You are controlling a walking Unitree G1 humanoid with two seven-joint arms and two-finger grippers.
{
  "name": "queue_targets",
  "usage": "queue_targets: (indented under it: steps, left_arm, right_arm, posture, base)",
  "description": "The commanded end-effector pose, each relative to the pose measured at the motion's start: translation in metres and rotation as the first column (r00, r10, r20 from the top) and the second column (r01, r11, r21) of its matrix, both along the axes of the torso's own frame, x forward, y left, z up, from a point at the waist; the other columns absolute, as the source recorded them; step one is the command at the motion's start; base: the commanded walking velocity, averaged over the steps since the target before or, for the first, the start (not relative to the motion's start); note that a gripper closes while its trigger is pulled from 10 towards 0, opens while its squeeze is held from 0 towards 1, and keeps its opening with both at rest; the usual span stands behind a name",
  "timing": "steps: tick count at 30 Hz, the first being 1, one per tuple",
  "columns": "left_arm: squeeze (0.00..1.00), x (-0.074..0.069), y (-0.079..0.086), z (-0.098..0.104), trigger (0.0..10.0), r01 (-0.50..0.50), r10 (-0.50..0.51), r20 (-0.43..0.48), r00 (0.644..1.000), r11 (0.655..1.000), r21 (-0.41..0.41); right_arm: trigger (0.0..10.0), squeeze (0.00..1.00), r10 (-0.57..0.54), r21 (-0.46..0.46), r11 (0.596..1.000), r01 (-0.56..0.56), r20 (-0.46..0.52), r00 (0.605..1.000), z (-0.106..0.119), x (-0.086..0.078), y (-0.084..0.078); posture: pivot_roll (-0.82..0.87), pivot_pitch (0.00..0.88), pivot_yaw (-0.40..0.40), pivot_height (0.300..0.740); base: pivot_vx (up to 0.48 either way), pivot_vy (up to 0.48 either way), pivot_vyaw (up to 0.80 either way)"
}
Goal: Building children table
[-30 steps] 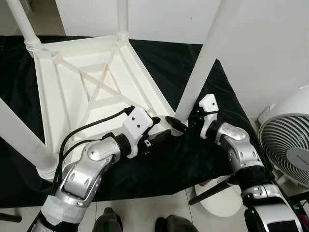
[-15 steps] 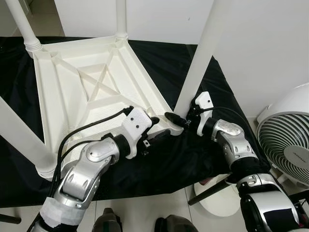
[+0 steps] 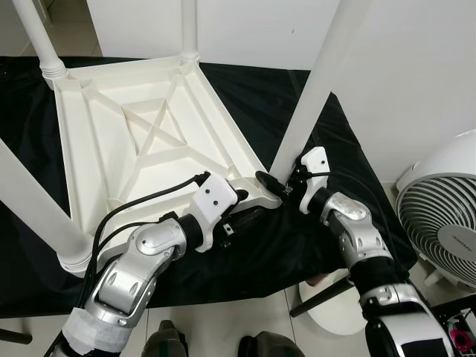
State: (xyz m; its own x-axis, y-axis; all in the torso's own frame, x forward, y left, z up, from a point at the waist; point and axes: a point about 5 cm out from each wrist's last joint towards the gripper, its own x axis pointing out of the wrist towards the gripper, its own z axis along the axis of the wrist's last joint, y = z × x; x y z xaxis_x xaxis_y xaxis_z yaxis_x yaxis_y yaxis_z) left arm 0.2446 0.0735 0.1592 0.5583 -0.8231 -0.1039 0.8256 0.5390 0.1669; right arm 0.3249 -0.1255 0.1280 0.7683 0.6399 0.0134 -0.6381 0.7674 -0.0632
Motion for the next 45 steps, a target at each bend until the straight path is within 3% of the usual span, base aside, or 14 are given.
queue_targets:
  steps: [1, 3, 11, 14, 15, 17, 18, 20, 21, 22, 31, 32, 36, 45]
  left_arm:
    - [0.00, -0.001, -0.004, -0.001, 10.0, 0.031, -0.031, -0.006, 0.999, 1.000, 0.000]
    - [0.00, -0.001, -0.004, -0.001, 10.0, 0.031, -0.031, -0.006, 0.999, 1.000, 0.000]
    - [0.00, -0.002, -0.007, -0.002, 10.0, 0.052, -0.052, -0.010, 0.999, 0.999, -0.001]
    - [0.00, -0.003, -0.007, -0.003, 10.0, 0.053, -0.053, -0.012, 0.999, 0.999, -0.001]
    - [0.00, -0.003, -0.007, -0.003, 10.0, 0.053, -0.053, -0.014, 0.998, 0.999, -0.002]
    - [0.00, -0.004, -0.008, -0.003, 10.0, 0.053, -0.053, -0.015, 0.998, 0.999, -0.003]
    - [0.00, -0.004, -0.008, -0.004, 10.0, 0.053, -0.053, -0.015, 0.998, 0.999, -0.002]
    - [0.00, -0.003, -0.007, -0.004, 10.0, 0.052, -0.052, -0.014, 0.999, 0.999, -0.001]
    - [0.00, -0.003, -0.007, -0.004, 10.0, 0.051, -0.051, -0.012, 0.999, 0.999, -0.001]
    - [0.00, -0.002, -0.007, -0.003, 10.0, 0.050, -0.050, -0.010, 0.999, 0.999, -0.001]
    - [0.00, -0.002, -0.007, -0.003, 10.0, 0.044, -0.044, -0.006, 0.999, 0.999, 0.002]
    - [0.00, -0.001, -0.007, -0.004, 10.0, 0.043, -0.043, -0.006, 0.999, 0.999, 0.002]
    - [0.00, -0.001, -0.007, -0.003, 10.0, 0.042, -0.042, -0.006, 0.999, 0.999, 0.000]
    - [0.00, 0.000, -0.005, -0.001, 10.0, 0.043, -0.043, -0.002, 0.999, 0.999, 0.003]
  right_arm:
    - [0.0, 0.00, -0.056, 0.022, 0.998, 0.057, -0.036, 0.998, -0.003, -0.004, 0.010]
    - [0.0, 0.00, -0.056, 0.022, 0.998, 0.057, -0.036, 0.998, -0.003, -0.004, 0.010]
    - [0.0, 0.00, -0.393, 0.091, 0.913, 0.398, -0.066, 0.917, 0.001, -0.014, 0.035]
    - [0.0, 0.00, -0.398, 0.098, 0.910, 0.403, -0.069, 0.915, 0.002, -0.015, 0.036]
    - [1.6, 0.00, -0.393, 0.099, 0.912, 0.399, -0.073, 0.917, 0.003, -0.017, 0.037]
    - [1.6, 0.00, -0.383, 0.098, 0.916, 0.389, -0.074, 0.921, 0.004, -0.018, 0.037]
    - [10.0, 0.00, -0.372, 0.092, 0.922, 0.377, -0.072, 0.926, 0.005, -0.018, 0.037]
    - [10.0, 0.00, -0.368, 0.078, 0.924, 0.374, -0.082, 0.926, 0.005, -0.019, 0.036]
    - [10.0, 0.85, -0.371, 0.083, 0.922, 0.377, -0.081, 0.925, 0.006, -0.019, 0.034]
    - [10.0, 1.00, -0.376, 0.096, 0.918, 0.384, -0.094, 0.922, 0.007, -0.019, 0.032]
    - [10.0, 1.00, -0.320, 0.089, 0.943, 0.321, -0.026, 0.947, 0.016, -0.015, 0.024]
    - [10.0, 0.00, -0.263, 0.089, 0.961, 0.263, -0.012, 0.965, 0.018, -0.015, 0.021]
    - [10.0, 0.00, -0.054, 0.033, 0.998, 0.053, 0.034, 0.998, 0.018, -0.016, 0.006]
    - [10.0, 0.00, 0.097, -0.086, 0.991, -0.098, -0.015, 0.995, 0.007, -0.004, -0.016]
  posture:
    - [0.00, 0.009, -0.059, 0.740]
    - [0.00, 0.009, -0.059, 0.740]
    - [-0.01, 0.004, -0.062, 0.740]
    - [-0.01, 0.004, -0.062, 0.740]
    - [-0.01, 0.004, -0.062, 0.740]
    - [-0.01, 0.001, -0.064, 0.740]
    - [-0.01, 0.000, -0.066, 0.740]
    - [-0.01, 0.000, -0.067, 0.740]
    - [-0.01, 0.000, -0.068, 0.740]
    - [-0.01, 0.000, -0.069, 0.740]
    - [-0.01, 0.000, -0.072, 0.740]
    - [-0.01, 0.000, -0.071, 0.740]
    - [-0.01, 0.000, -0.067, 0.740]
    - [0.00, 0.000, -0.056, 0.740]
  base:
    - [0.000, 0.000, 0.00]
    - [0.000, 0.000, 0.00]
    - [0.000, 0.000, 0.00]
    - [0.000, 0.000, 0.00]
    - [0.000, 0.000, 0.00]
    - [0.000, 0.000, 0.00]
    - [0.000, 0.000, 0.00]
    - [0.000, 0.000, 0.00]
    - [0.000, 0.000, 0.00]
    - [0.000, 0.000, 0.00]
    - [0.000, 0.000, 0.00]
    - [0.000, 0.000, 0.00]
    - [0.000, 0.000, 0.00]
    - [0.000, 0.000, 0.00]
